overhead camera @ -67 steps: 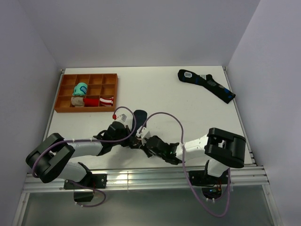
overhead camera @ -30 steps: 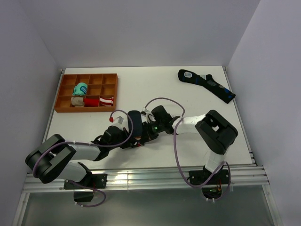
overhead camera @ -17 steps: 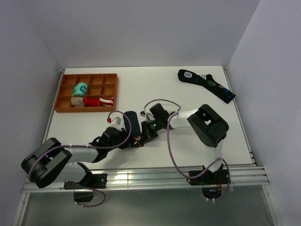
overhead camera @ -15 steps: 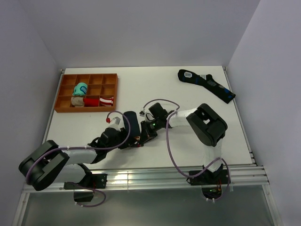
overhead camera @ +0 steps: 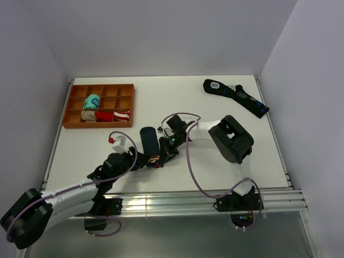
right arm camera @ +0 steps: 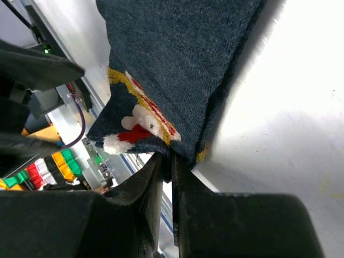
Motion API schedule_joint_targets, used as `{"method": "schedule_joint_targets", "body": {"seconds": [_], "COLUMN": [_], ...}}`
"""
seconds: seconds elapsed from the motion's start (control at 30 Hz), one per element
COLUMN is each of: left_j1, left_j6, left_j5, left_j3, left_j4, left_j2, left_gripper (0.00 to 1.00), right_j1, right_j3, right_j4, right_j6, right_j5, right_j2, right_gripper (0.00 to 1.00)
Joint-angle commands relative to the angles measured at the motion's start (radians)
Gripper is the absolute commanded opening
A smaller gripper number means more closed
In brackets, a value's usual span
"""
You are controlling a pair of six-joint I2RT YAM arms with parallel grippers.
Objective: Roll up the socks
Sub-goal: Roll the sock at the center of the board.
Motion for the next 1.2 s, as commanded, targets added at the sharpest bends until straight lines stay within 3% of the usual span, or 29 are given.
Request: {"method": "schedule_joint_targets", "body": {"seconds": [0.0, 0.1, 0.23, 0.37, 0.57, 0.73, 0.93, 1.17], "left_j1": [-0.011, -0.035, -0.069, -0.115, -0.221, -0.264, -0.299, -0.339], "left_j6": [0.035, 0.044, 0.058, 0.069, 0.036, 0.027, 0.035, 0.050], "left_j5": [-0.021, -0.041, -0.081, -0.130, -0.270, -0.366, -0.399, -0.391], "left_j3": [-0.043, -0.081, -0.124, -0.143, -0.189, -0.183, -0.186, -0.180], "left_j4": [-0.004, 0.032, 0.056, 0.105, 0.200, 0.178, 0.172, 0.267], "left_j2": [-0.055, -0.115, -0.153, -0.109, -0.025, 0.000, -0.008, 0.121], "left_gripper": [0.55, 0.63, 0.65, 0.58, 0.55, 0.54, 0.54, 0.49], "right_j1": [0.003, 0.003, 0.002, 0.003, 0.002, 0.003, 0.002, 0.005], "right_j3": [0.019, 0.039, 0.065, 0.095, 0.187, 0.243, 0.247, 0.264], "right_j4": [-0.133, -0.168, -0.199, -0.242, -0.349, -0.408, -0.412, -0.420], "right_j6": [-0.062, -0.068, -0.071, -0.082, -0.114, -0.132, -0.128, -0.123], "right_j5": [0.130, 0.143, 0.148, 0.151, 0.171, 0.188, 0.189, 0.197], "right_j2": [0.055, 0.063, 0.069, 0.087, 0.118, 0.134, 0.138, 0.150], "right_gripper": [0.06, 0.06, 0.06, 0.06, 0.06, 0.05, 0.05, 0.05]}}
